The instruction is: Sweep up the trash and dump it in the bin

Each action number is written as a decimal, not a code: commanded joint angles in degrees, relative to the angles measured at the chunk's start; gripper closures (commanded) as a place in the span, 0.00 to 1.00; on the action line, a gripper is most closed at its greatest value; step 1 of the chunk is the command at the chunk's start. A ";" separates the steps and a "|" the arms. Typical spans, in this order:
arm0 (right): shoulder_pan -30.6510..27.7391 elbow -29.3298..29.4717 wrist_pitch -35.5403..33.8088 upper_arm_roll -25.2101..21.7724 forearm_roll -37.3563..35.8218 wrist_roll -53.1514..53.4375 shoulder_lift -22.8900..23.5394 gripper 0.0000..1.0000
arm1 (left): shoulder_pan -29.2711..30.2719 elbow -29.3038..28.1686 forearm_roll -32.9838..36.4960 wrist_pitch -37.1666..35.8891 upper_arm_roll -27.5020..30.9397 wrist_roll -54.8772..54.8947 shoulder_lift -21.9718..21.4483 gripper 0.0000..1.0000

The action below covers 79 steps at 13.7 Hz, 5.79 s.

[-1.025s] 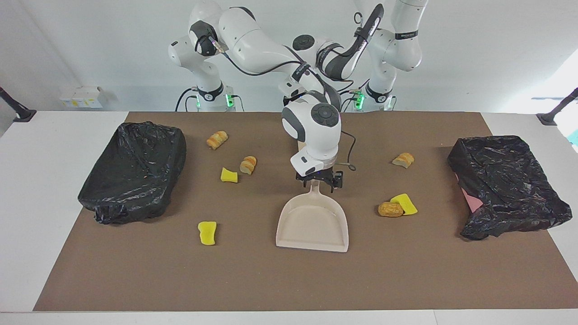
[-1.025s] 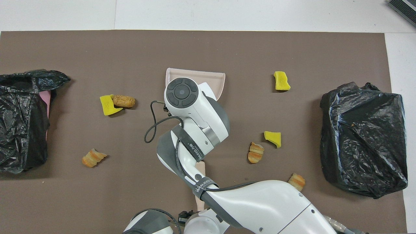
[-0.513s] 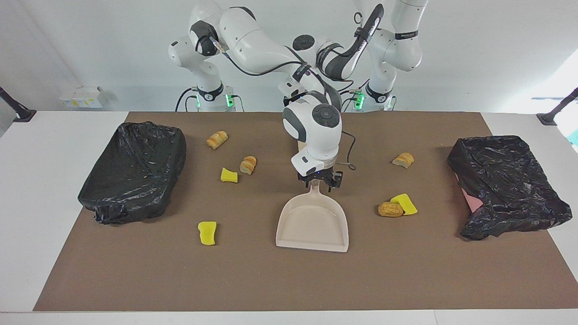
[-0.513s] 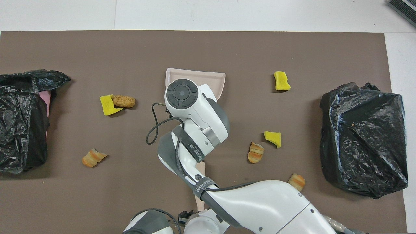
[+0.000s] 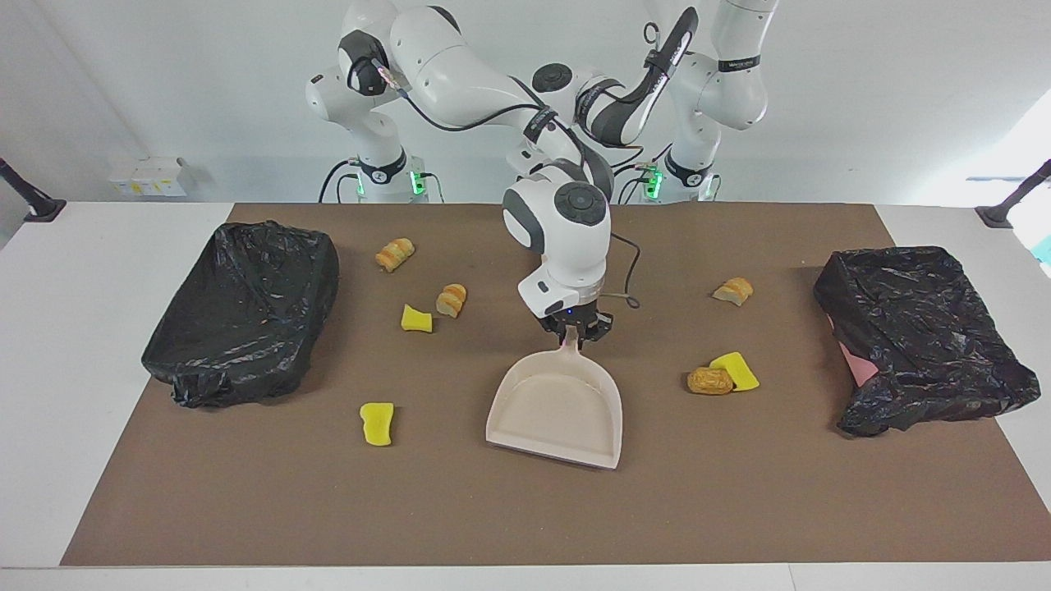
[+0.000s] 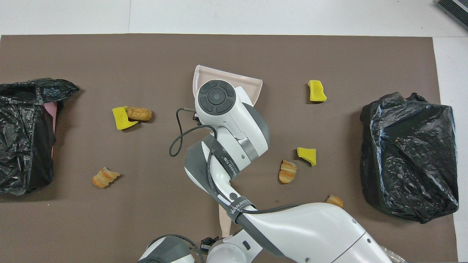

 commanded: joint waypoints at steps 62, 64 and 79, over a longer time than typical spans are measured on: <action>-10.34 -12.56 -6.10 0.45 -19.75 -110.24 -6.40 1.00 | 42.00 20.16 -7.71 -16.33 1.26 25.79 5.30 1.00; -10.34 -12.56 -6.11 0.45 -19.75 -109.80 -6.40 1.00 | 45.25 21.15 -5.51 -15.99 1.26 26.57 5.83 1.00; -10.34 -12.82 -6.11 0.71 -18.52 -103.12 -6.58 1.00 | 52.84 19.66 4.43 -10.81 1.00 38.38 14.44 1.00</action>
